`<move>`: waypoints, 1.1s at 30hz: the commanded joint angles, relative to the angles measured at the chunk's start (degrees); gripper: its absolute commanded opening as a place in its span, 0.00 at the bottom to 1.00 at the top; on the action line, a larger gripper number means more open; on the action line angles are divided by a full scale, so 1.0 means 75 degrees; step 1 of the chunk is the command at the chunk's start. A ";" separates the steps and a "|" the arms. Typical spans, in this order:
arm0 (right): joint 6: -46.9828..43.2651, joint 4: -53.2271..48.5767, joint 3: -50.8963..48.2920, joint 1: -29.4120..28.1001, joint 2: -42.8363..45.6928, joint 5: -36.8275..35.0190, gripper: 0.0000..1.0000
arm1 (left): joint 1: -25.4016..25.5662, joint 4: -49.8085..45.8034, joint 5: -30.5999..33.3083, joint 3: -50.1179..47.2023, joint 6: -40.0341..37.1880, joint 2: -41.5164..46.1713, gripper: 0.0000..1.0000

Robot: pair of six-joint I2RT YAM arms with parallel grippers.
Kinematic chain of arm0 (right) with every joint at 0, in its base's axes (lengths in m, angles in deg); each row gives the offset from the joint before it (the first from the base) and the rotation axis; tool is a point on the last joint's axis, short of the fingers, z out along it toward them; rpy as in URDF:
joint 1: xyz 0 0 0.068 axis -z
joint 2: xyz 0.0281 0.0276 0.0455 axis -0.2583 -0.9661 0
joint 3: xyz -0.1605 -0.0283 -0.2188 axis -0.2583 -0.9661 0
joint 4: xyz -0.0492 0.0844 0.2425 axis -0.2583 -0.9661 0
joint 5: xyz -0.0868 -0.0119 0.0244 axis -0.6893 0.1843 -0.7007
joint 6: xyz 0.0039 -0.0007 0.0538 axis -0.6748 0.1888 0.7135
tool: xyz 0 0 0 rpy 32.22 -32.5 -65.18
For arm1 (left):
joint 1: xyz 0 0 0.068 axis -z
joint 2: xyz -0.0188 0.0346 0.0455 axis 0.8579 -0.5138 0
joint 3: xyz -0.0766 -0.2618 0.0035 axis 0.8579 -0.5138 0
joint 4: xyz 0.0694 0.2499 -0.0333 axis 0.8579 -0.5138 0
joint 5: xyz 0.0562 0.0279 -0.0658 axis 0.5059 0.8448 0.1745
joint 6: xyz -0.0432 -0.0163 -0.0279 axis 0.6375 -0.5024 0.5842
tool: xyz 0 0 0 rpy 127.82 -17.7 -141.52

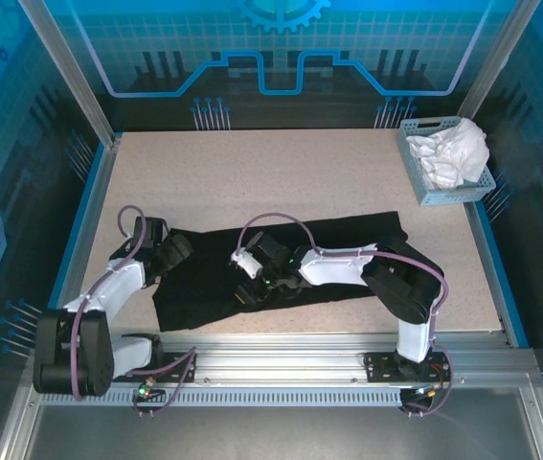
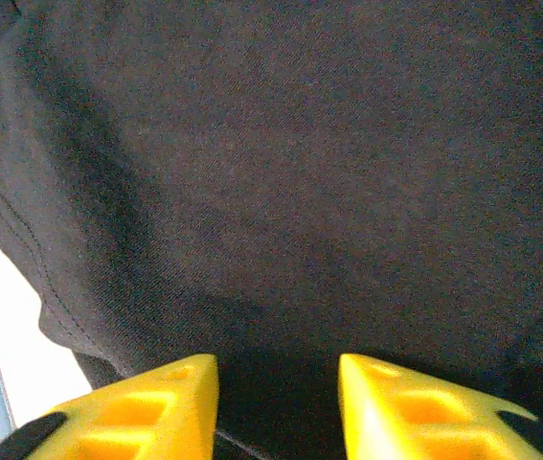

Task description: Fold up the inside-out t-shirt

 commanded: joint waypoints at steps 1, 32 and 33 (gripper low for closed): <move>0.0113 0.0116 -0.0170 0.0164 0.0404 0.0192 0.44 | -0.0079 0.0035 -0.0354 0.0084 -0.0291 -0.0451 0.99; 0.0452 0.0178 -0.0363 0.0363 0.0804 -0.0004 0.48 | 0.0462 0.0070 -0.2685 -0.0042 -0.0649 -0.0613 0.67; 0.0452 0.0186 -0.0353 0.0364 0.0782 -0.0005 0.49 | 0.0471 0.0092 -0.2717 -0.0057 -0.0648 -0.0640 0.66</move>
